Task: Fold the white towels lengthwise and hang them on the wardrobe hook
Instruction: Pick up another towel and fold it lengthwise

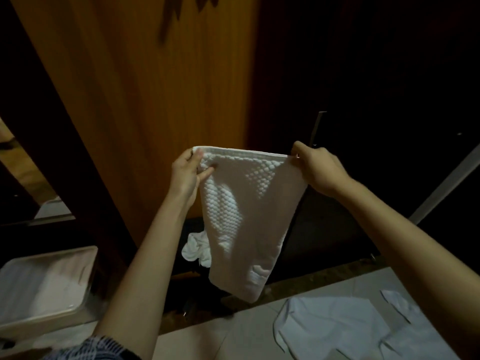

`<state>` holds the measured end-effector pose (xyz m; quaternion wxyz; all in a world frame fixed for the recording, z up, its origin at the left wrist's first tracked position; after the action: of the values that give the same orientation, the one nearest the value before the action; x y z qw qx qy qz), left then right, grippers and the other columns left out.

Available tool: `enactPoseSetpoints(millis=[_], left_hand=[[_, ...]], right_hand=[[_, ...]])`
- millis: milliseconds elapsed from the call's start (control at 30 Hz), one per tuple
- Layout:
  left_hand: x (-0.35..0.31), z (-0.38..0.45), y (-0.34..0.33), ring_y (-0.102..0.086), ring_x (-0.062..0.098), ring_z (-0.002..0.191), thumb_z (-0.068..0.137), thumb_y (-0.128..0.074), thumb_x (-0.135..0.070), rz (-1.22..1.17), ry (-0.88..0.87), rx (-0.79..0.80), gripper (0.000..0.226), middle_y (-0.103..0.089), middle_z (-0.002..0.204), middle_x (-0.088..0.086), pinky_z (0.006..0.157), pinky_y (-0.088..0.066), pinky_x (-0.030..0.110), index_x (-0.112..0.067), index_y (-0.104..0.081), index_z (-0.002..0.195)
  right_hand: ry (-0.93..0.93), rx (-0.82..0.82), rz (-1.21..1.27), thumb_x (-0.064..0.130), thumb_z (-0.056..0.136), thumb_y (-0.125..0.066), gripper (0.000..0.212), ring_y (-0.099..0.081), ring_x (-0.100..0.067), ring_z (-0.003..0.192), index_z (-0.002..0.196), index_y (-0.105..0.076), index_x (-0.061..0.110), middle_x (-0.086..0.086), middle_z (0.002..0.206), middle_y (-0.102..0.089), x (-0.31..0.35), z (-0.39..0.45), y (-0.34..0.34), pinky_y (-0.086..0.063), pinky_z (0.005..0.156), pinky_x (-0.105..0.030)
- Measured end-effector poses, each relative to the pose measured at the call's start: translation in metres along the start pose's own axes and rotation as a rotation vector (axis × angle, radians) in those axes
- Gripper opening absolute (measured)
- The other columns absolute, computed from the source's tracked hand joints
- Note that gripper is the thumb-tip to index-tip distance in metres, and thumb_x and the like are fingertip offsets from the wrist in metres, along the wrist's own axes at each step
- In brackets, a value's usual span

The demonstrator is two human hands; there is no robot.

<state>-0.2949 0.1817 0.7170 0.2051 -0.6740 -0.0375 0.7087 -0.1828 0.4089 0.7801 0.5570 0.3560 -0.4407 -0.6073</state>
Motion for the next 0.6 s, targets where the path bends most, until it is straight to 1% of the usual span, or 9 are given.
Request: enactPoseSetpoints(millis=[100,133,200,267,300,367,433,533,600], left_hand=[[0.018,-0.001,-0.01,-0.062,0.015,0.086,0.099,-0.044,-0.012,0.07,0.1,-0.067,0.021,-0.062,0.099,0.009,0.073,-0.055,0.026,0.001,-0.059,0.107],[0.023,0.0,-0.009,-0.061,0.015,0.085,0.099,-0.044,-0.011,0.07,0.122,-0.105,0.023,-0.061,0.098,0.009,0.075,-0.055,0.027,0.003,-0.056,0.112],[0.023,0.002,-0.009,-0.06,0.012,0.087,0.099,-0.044,-0.012,0.008,0.085,-0.116,0.019,-0.06,0.094,0.003,0.083,-0.052,0.029,-0.001,-0.057,0.109],[0.018,0.004,-0.009,-0.06,0.01,0.09,0.099,-0.044,-0.012,0.034,0.057,-0.096,0.016,-0.06,0.095,-0.001,0.089,-0.049,0.03,-0.004,-0.057,0.105],[0.017,0.006,-0.008,-0.06,0.011,0.092,0.099,-0.045,-0.012,0.065,0.068,-0.099,0.019,-0.06,0.097,0.0,0.087,-0.05,0.029,-0.002,-0.056,0.109],[0.016,0.008,-0.006,-0.06,0.015,0.092,0.099,-0.044,-0.012,0.067,0.091,-0.107,0.024,-0.061,0.097,0.003,0.075,-0.054,0.023,0.003,-0.054,0.115],[0.013,0.011,-0.003,-0.06,0.012,0.086,0.099,-0.044,-0.011,0.046,0.072,-0.124,0.02,-0.061,0.091,0.003,0.064,-0.055,0.018,0.0,-0.056,0.111],[0.014,0.02,0.009,-0.061,0.016,0.093,0.099,-0.045,-0.011,0.026,0.075,-0.186,0.023,-0.061,0.102,0.009,0.066,-0.055,0.02,0.001,-0.056,0.115],[0.014,0.022,0.013,-0.06,0.019,0.1,0.098,-0.045,-0.011,0.02,0.086,-0.22,0.025,-0.059,0.111,0.012,0.071,-0.054,0.024,0.002,-0.055,0.118]], right_hand=[[-0.086,0.184,0.028,0.02,0.097,-0.046,0.013,-0.054,-0.028,0.07,0.106,-0.051,0.013,-0.012,0.086,-0.058,-0.009,-0.002,-0.027,-0.036,0.056,-0.031],[-0.086,0.153,0.034,0.018,0.096,-0.046,0.012,-0.054,-0.026,0.067,0.106,-0.051,0.013,-0.011,0.083,-0.058,-0.009,-0.003,-0.032,-0.035,0.053,-0.03],[-0.096,-0.068,0.152,0.011,0.093,-0.046,0.011,-0.051,-0.019,0.056,0.101,-0.052,0.016,-0.005,0.071,-0.055,-0.01,-0.006,-0.035,-0.033,0.046,-0.027],[-0.177,-0.163,0.272,0.007,0.093,-0.045,0.014,-0.053,-0.018,0.057,0.097,-0.054,0.016,-0.002,0.071,-0.054,-0.014,-0.009,-0.039,-0.035,0.047,-0.025],[-0.199,-0.14,0.268,0.005,0.093,-0.044,0.016,-0.052,-0.018,0.058,0.099,-0.056,0.015,-0.003,0.073,-0.054,-0.015,-0.008,-0.043,-0.035,0.048,-0.026],[-0.17,-0.112,0.198,0.005,0.092,-0.044,0.017,-0.051,-0.019,0.055,0.101,-0.056,0.014,-0.004,0.07,-0.053,-0.013,-0.005,-0.045,-0.03,0.044,-0.026],[-0.119,-0.107,0.175,0.01,0.095,-0.046,0.01,-0.052,-0.023,0.054,0.099,-0.054,0.015,-0.007,0.068,-0.055,-0.009,0.0,-0.04,-0.028,0.043,-0.027],[0.051,0.065,0.322,0.017,0.095,-0.05,0.009,-0.056,-0.015,0.056,0.104,-0.049,0.019,-0.007,0.076,-0.062,0.005,0.002,-0.038,-0.041,0.045,-0.028],[0.193,0.235,0.347,0.017,0.093,-0.055,0.027,-0.055,-0.004,0.054,0.116,-0.045,0.025,0.001,0.074,-0.061,0.022,-0.002,-0.036,-0.041,0.046,-0.019]])
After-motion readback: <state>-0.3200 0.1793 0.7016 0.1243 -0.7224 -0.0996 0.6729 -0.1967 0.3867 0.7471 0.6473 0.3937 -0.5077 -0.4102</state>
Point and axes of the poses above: each hand's wrist, its own z-axis towards the middle knuckle, its own y-axis out of the back of the hand, x = y × z, the point moved 6 cm from there along z, towards the middle knuckle
